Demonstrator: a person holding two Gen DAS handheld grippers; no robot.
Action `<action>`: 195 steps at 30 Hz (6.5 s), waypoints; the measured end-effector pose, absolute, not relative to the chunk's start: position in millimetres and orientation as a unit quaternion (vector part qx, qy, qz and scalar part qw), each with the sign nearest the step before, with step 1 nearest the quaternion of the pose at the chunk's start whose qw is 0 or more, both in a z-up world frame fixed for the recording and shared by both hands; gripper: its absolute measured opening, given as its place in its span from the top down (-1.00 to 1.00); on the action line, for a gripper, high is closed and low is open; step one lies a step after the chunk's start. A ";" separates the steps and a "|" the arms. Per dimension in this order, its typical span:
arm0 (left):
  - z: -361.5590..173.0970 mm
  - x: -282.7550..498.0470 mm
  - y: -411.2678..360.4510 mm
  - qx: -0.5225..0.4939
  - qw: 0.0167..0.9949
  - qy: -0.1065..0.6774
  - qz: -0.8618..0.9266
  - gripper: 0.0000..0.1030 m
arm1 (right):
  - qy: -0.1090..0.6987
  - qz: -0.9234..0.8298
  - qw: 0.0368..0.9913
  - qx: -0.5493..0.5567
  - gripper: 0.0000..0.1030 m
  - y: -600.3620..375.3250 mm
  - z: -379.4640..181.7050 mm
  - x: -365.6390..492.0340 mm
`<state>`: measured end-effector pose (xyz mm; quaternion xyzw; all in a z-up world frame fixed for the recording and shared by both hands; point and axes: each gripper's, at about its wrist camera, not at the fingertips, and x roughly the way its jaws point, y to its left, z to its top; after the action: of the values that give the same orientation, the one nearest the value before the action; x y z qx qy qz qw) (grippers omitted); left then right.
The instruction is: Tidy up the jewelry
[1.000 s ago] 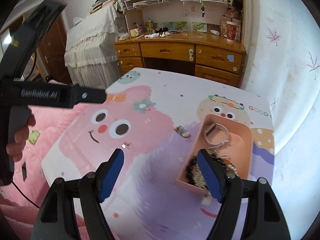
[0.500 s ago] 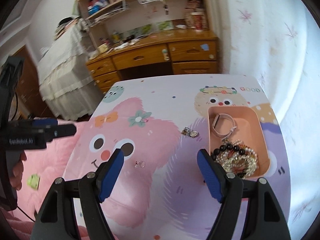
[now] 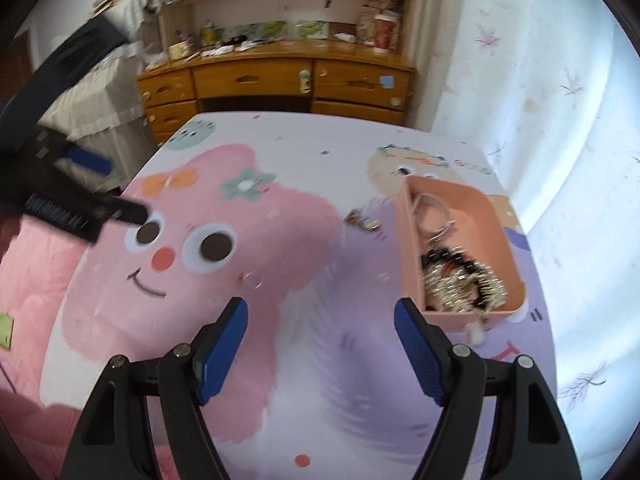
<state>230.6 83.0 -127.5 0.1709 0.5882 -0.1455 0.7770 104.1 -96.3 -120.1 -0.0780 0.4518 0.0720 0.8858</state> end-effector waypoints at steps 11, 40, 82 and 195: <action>-161.1 278.8 79.4 0.145 0.820 0.532 -0.154 -0.69 | 0.442 0.142 0.883 -0.071 -0.47 -53.9 -157.0 114.5; -215.8 338.6 37.4 0.098 0.830 0.520 -0.178 0.29 | 0.452 0.160 0.872 -0.100 0.23 -35.4 -207.1 155.3; -92.7 242.8 90.0 0.021 0.853 0.478 -0.208 0.90 | 0.459 0.143 0.876 0.045 0.85 -89.9 -144.7 117.1; -138.4 289.4 -26.1 0.234 0.738 0.453 -0.442 -0.64 | 0.448 -0.059 0.891 -0.049 0.55 -102.5 -177.3 194.9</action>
<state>289.4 -26.1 -138.4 0.2343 0.4532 -0.4416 0.7380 194.9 -102.5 -177.3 -0.0488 0.4476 -0.0594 0.8909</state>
